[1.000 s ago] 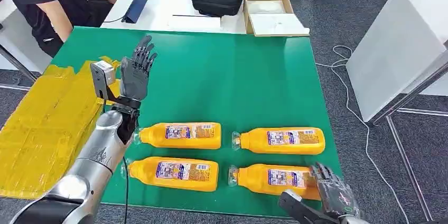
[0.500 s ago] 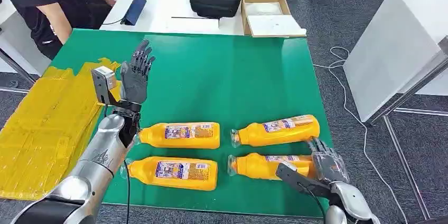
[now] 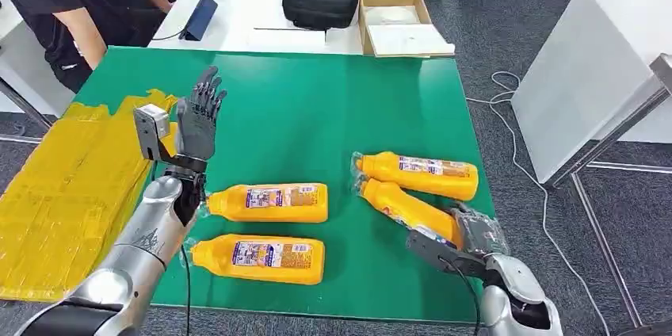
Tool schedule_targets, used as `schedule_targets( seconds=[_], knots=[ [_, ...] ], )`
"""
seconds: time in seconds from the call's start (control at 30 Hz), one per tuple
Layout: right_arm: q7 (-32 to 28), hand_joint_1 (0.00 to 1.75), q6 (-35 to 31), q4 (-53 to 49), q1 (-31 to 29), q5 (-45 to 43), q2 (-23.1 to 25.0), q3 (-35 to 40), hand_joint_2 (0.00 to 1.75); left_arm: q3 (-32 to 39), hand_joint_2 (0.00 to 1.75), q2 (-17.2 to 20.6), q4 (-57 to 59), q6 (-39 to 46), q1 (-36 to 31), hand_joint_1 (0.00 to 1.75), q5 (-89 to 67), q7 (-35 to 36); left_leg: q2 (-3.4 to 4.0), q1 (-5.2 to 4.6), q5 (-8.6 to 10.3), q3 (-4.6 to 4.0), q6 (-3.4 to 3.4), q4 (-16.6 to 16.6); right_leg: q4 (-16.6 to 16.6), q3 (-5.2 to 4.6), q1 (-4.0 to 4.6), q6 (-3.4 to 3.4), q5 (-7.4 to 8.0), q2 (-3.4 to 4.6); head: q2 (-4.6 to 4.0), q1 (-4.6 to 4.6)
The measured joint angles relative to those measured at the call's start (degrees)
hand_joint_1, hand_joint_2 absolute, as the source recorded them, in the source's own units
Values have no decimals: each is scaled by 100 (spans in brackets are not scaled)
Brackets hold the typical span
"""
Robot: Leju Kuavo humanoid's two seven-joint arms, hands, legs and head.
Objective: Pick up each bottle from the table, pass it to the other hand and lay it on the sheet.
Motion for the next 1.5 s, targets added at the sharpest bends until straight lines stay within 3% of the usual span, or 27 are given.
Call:
schedule_targets(
  seconds=[0.6,0.83,0.87,0.93,1.2,1.37,1.4,1.43,1.5],
  knots=[
    [-116,175,208,9,51,-422,-323,269,175,-2,0,20,122,-107,-129,0,68,-98,-3,8,-4,0,-2,1,-1,-4,-2,5,-2,-1,0,2],
    [-321,171,617,-799,442,-1798,-273,190,175,4,0,92,208,-155,-140,0,160,-166,-17,7,2,-36,-2,0,3,-10,0,7,-1,-4,0,-2],
    [-317,164,682,-984,504,-2056,-232,142,175,13,175,118,216,-122,-139,0,171,-166,-17,8,14,-51,-3,0,5,-20,0,7,2,-5,0,0],
    [-321,106,691,-1319,454,-2489,-140,29,175,37,175,166,243,-48,-135,0,166,-164,-12,9,21,-73,-3,0,8,-36,-3,11,7,-3,0,-4],
    [-162,106,512,-1701,-887,-3722,-24,-254,175,212,175,264,-286,105,299,0,7,116,-27,-12,26,-74,4,2,7,-52,-5,15,5,-18,0,0],
    [-153,106,393,-1631,-1185,-3801,0,-247,175,286,175,267,-503,111,421,0,-2,155,-52,-12,27,-91,6,2,7,-51,-5,17,4,-45,0,2],
    [-155,147,382,-1618,-1206,-3808,0,-247,175,302,175,273,-525,111,433,0,-2,155,-52,-12,27,-94,6,2,7,-53,-5,17,4,-45,0,-2],
    [-155,168,378,-1611,-1224,-3808,0,-247,175,313,175,275,-536,111,441,0,-2,155,-52,-12,27,-94,7,2,7,-54,-5,17,4,-45,0,0],
    [-155,173,376,-1596,-1256,-3812,0,-245,175,326,175,275,-573,111,455,0,-2,157,-52,-12,27,-98,7,2,7,-58,-5,17,4,-45,0,-2]
  ],
)
